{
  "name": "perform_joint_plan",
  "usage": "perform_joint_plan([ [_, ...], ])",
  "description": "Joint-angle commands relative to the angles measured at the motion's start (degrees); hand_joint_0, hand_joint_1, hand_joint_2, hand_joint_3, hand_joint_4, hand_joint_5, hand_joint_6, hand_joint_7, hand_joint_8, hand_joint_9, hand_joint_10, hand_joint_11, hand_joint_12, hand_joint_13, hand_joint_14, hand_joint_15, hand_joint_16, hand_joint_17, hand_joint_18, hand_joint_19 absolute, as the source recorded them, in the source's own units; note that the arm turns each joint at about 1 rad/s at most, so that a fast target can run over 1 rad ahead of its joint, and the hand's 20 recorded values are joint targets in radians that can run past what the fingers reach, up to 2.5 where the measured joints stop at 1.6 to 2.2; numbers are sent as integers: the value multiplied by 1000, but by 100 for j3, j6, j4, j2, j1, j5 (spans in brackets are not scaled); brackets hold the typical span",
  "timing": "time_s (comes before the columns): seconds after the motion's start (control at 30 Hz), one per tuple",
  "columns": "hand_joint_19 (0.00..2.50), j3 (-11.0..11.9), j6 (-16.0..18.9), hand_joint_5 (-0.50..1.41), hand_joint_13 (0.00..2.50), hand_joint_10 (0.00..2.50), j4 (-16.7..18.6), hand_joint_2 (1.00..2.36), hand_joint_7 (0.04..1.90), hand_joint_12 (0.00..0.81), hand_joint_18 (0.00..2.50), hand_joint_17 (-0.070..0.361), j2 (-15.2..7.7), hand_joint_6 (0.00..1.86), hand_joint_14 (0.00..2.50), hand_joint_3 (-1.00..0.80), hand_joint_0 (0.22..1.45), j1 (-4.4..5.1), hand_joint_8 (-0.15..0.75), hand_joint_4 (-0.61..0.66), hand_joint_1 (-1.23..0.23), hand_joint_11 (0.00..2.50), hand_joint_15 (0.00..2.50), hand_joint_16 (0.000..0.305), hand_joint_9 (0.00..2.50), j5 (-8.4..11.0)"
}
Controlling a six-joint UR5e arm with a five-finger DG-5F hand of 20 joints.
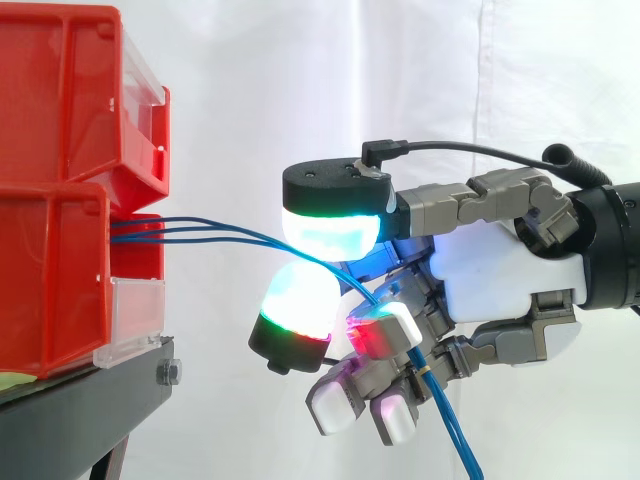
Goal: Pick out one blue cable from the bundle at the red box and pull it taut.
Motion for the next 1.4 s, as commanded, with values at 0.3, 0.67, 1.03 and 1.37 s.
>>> perform_joint_plan([
  [0.3,723,0,7,-177,911,32,-26,1025,890,400,773,141,0,908,23,-126,680,-3,320,41,-784,1043,515,62,1186,-11],
  [0.67,709,0,51,-169,940,32,-70,1011,900,393,784,137,0,930,22,-367,748,-3,314,0,-830,1050,523,61,1251,-20],
  [1.03,704,0,51,-164,967,33,-70,1000,942,389,787,132,0,937,23,-500,801,-3,307,-86,-834,1081,542,59,1296,-20],
  [1.37,628,0,51,-160,1019,34,-193,1000,934,355,786,111,0,948,24,-500,822,-3,275,-148,-918,1103,565,49,1343,-37],
])
